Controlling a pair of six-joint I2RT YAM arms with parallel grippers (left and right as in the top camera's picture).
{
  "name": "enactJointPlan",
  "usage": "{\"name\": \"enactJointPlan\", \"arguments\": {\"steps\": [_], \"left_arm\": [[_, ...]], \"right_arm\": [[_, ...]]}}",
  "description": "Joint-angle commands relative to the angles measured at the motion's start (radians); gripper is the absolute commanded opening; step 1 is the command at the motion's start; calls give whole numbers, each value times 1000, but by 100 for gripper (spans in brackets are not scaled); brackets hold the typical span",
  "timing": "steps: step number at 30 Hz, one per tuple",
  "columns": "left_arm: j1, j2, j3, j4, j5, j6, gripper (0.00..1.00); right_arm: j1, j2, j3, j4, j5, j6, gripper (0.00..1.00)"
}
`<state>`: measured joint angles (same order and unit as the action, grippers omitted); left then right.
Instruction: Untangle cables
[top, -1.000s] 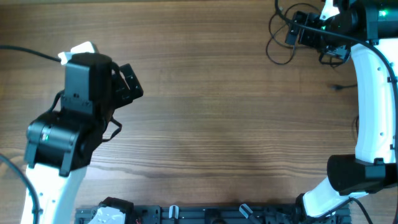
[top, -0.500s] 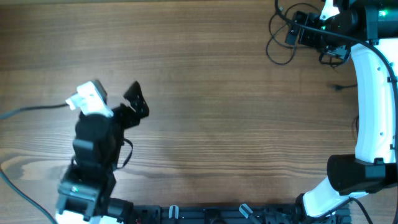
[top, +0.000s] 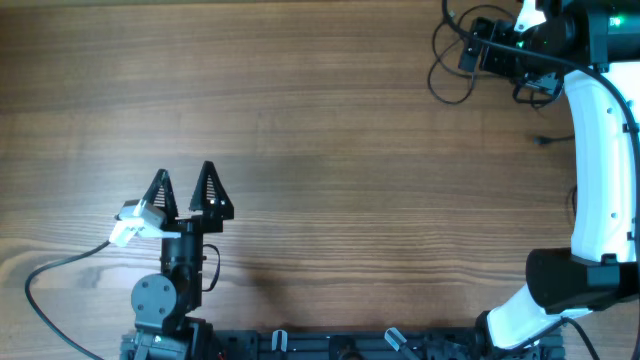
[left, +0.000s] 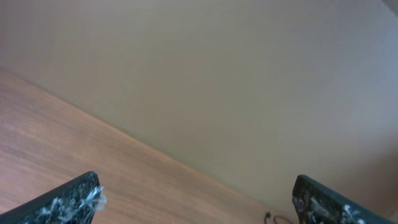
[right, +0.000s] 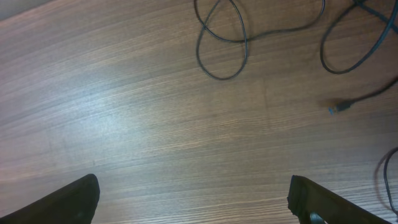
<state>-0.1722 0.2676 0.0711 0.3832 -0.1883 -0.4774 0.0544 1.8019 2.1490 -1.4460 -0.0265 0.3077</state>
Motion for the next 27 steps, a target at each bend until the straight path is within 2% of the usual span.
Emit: {"name": "enactJointPlan", "arguments": {"steps": [1,5,12,19,23,27], "left_arm": [[36,-43,-26,20,5,-2,100],[63,-63,-64,134,5,-3,100],[105,-89,-66,98,5,-2,100],[164,-140,-66,-150,11,-2,100],[200,-254,-66,-422,20,-2,100],[211,-265,-66,-442,24,1,100]], "right_arm": [[-1,-19,3,2,-12,-18,100],[0,-19,3,2,-12,-19,100],[-1,-19,3,2,-12,-18,100],[-1,-19,3,2,-12,-19,100],[-1,-19,3,3,-12,-18,100],[-1,-19,3,2,-12,-18,100]]}}
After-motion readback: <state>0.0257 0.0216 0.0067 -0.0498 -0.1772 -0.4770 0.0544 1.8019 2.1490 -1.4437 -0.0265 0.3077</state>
